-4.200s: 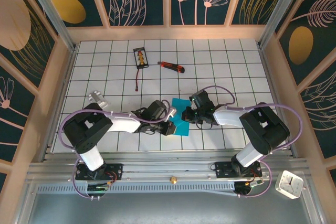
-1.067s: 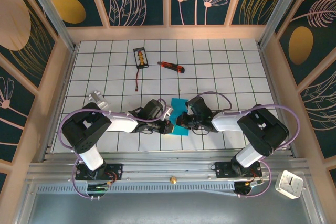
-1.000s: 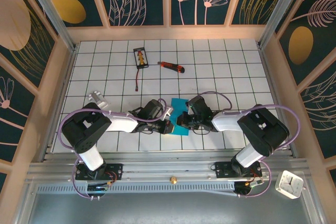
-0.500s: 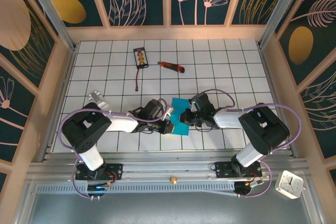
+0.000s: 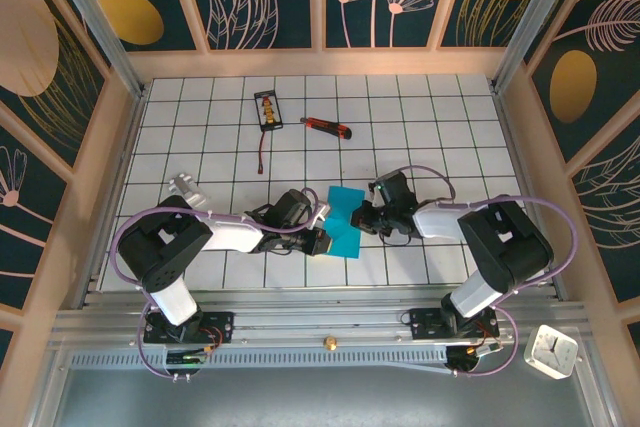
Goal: Fold a paper plane with a square sheet of paper (pick it up from the middle)
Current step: Fold the triangle a second time at the center of the table.
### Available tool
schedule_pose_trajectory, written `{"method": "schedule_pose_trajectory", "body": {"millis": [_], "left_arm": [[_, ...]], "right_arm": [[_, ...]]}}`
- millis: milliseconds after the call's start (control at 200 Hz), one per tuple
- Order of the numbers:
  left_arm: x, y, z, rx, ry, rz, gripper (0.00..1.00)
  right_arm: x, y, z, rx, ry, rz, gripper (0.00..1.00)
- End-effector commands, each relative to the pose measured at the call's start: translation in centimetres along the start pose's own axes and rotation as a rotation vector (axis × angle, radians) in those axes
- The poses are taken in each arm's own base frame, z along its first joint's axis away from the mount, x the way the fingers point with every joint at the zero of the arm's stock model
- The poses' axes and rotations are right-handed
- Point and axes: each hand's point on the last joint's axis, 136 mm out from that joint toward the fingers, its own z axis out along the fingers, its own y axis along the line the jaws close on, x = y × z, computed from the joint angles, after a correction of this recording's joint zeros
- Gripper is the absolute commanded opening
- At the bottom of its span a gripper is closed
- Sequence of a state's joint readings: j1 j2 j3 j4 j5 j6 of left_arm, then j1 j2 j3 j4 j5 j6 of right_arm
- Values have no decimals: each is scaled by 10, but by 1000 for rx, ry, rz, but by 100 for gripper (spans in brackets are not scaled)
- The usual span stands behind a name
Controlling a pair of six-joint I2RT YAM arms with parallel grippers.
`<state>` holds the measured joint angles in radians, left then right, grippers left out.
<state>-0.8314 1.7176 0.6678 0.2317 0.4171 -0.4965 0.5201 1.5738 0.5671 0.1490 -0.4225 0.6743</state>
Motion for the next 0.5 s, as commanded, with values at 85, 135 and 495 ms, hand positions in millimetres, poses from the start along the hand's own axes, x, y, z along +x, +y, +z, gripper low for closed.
{"method": "schedule_pose_trajectory", "body": {"millis": [85,135,495], "left_arm": [[81,63,-3,-236,245,-101,0],[81,63,-3,-235,245,-104,0],[20,14,-1,-62,76,-181,8]], "right_arm": [[-16,-50,-4,188,-52,30,0],[-19,-52,-6,195,-57,31,0],[-62,-14,-47,89,-181,-48,0]]}}
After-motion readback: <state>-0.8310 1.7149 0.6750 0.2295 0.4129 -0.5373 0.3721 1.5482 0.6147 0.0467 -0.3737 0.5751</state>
